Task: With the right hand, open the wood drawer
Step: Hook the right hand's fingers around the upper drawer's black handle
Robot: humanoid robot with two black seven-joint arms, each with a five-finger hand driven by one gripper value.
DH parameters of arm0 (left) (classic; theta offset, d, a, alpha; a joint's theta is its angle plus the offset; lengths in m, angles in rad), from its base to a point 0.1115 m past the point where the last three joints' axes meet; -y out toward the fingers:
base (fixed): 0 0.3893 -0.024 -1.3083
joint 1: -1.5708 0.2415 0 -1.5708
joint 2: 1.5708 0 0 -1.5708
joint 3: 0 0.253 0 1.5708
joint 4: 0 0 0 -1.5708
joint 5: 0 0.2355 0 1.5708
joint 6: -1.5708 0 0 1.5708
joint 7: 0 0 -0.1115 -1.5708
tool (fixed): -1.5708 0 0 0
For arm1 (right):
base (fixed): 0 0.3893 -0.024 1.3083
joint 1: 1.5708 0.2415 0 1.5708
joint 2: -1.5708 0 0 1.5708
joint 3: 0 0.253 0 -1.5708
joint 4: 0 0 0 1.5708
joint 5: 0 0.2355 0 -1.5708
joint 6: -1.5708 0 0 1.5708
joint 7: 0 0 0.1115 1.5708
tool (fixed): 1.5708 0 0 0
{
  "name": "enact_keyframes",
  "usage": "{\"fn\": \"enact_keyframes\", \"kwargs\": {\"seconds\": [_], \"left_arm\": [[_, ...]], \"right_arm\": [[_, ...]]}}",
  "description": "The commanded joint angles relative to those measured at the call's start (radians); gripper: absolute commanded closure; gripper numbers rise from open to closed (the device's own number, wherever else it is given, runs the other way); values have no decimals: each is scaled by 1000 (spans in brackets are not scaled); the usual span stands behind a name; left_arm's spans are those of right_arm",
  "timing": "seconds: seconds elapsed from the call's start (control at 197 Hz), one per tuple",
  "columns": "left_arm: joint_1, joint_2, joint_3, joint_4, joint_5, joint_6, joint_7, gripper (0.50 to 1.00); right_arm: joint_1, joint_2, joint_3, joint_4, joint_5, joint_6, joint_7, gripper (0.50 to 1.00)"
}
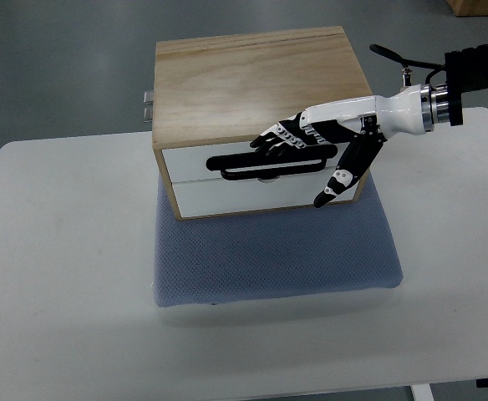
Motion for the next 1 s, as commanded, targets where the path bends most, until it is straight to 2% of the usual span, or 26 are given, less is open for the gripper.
{"fn": "enact_keyframes", "kwargs": {"seconds": [0.0, 0.294, 0.993], "left_arm": [[1, 0, 0, 0, 0, 0, 0, 500], [0, 0, 0, 0, 0, 0, 0, 500], [0, 0, 0, 0, 0, 0, 0, 500]], "right_arm": [[-8, 25, -2, -23, -19, -8, 0, 556], [-37, 53, -10, -80, -38, -31, 0, 556], [-87, 83, -13, -110, -70, -56, 0, 556]]}}
